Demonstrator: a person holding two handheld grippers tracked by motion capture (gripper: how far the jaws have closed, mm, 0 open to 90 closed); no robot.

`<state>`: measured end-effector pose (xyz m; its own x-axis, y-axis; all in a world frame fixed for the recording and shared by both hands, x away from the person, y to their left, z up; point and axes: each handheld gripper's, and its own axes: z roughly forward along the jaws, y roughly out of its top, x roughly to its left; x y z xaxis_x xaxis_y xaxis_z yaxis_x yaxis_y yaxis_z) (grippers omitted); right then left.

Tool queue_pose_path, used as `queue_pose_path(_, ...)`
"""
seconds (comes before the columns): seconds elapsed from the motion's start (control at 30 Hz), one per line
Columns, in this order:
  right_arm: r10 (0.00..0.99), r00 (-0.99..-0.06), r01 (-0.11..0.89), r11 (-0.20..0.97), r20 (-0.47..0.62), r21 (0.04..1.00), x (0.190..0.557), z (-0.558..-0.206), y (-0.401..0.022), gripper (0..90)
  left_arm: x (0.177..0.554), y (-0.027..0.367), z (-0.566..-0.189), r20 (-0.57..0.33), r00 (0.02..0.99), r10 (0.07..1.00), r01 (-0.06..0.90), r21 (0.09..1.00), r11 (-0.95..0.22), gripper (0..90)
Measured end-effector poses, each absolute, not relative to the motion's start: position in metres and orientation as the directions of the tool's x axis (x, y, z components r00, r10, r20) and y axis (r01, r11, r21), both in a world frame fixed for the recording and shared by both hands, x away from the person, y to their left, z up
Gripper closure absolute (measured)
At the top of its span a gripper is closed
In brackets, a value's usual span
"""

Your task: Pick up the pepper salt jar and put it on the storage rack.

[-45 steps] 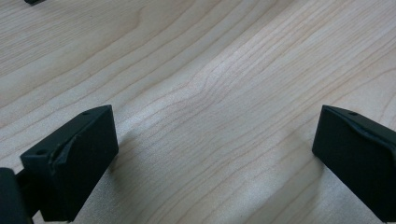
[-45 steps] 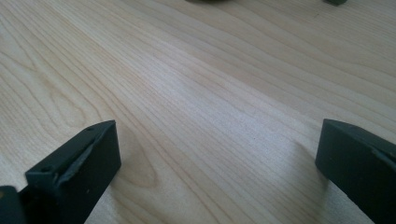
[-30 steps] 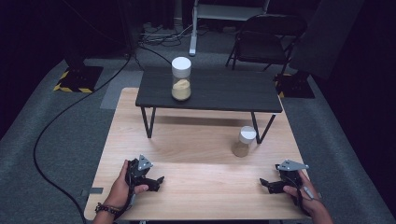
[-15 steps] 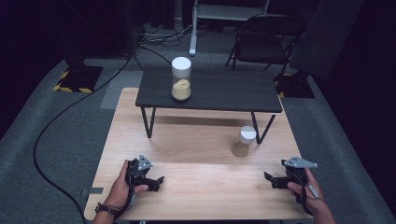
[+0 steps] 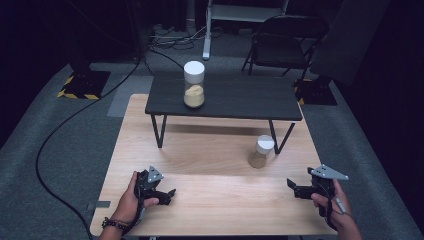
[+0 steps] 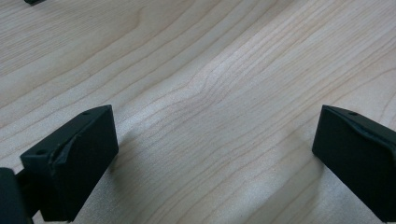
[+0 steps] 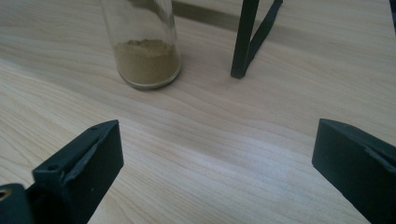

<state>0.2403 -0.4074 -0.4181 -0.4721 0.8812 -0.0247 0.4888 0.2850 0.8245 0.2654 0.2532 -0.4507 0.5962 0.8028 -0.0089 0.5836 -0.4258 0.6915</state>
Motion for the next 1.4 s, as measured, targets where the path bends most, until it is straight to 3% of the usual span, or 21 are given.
queue_pose_path(0.7, 0.873, -0.487, 0.442, 0.234, 0.013, 0.866, 0.241, -0.428, -0.401, 1.7, 0.265, 0.253, -0.451, -0.009, 0.596, 0.803, 0.584, 0.691, -0.426, 0.5)
queue_pose_path(1.4, 0.846, -0.532, 0.387, 0.283, -0.038, 0.878, 0.253, -0.433, -0.373, 1.4, 0.265, 0.253, -0.451, -0.009, 0.596, 0.803, 0.584, 0.691, -0.426, 0.4)
